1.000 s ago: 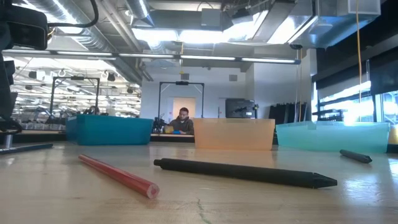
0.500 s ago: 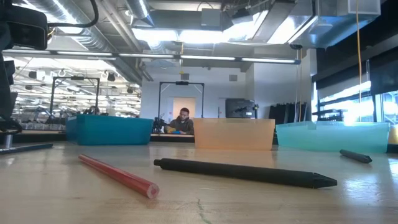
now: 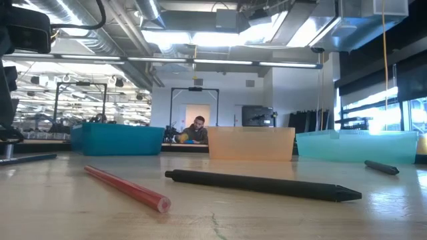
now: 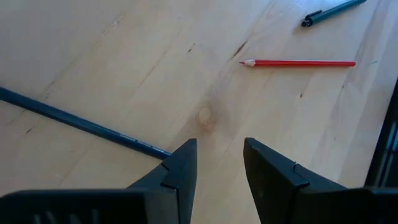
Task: Sort crayons/erasers/pens/pencils in bins
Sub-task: Put the green colored pencil into the orange bin
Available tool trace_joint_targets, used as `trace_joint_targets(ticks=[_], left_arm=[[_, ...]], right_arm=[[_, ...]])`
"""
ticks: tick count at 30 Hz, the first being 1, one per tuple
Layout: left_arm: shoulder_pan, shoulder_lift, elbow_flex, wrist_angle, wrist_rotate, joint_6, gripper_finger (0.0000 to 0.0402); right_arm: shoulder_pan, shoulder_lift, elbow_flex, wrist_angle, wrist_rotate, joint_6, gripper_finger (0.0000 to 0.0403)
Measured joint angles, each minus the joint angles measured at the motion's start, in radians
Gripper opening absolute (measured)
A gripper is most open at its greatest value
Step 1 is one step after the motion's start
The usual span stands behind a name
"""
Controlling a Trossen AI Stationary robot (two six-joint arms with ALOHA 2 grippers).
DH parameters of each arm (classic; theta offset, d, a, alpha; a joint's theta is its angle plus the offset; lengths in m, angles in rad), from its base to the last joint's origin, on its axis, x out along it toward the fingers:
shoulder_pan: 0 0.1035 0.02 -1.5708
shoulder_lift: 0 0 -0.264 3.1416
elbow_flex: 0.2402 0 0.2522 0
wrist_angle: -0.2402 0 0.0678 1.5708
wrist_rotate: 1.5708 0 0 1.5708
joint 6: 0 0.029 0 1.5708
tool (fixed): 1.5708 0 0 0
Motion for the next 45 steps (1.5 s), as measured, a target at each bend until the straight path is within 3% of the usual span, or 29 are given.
trace_joint_targets(ticks=[3,7,9,42,45], left_arm=[[0.000,0.000,0.000,0.000,0.000,0.000,0.0124],[0.000,0.000,0.000,0.000,0.000,0.000,0.0124],[0.000,0.000,0.000,0.000,-0.001,0.000,0.0124],[-0.001,0.000,0.000,-0.001,0.000,0.001,0.0124],[-0.003,0.008,0.000,0.005,0.067,0.059,0.0124]], right_arm=[[0.000,0.000,0.000,-0.001,0.058,0.000,0.0000],[0.000,0.017,0.000,0.001,0.256,-0.028,0.0004],[0.000,0.034,0.000,0.001,0.302,-0.045,0.0007],[0.000,0.060,0.000,0.082,0.268,-0.090,0.0012],[0.000,0.060,0.000,0.093,0.268,-0.050,0.0012]])
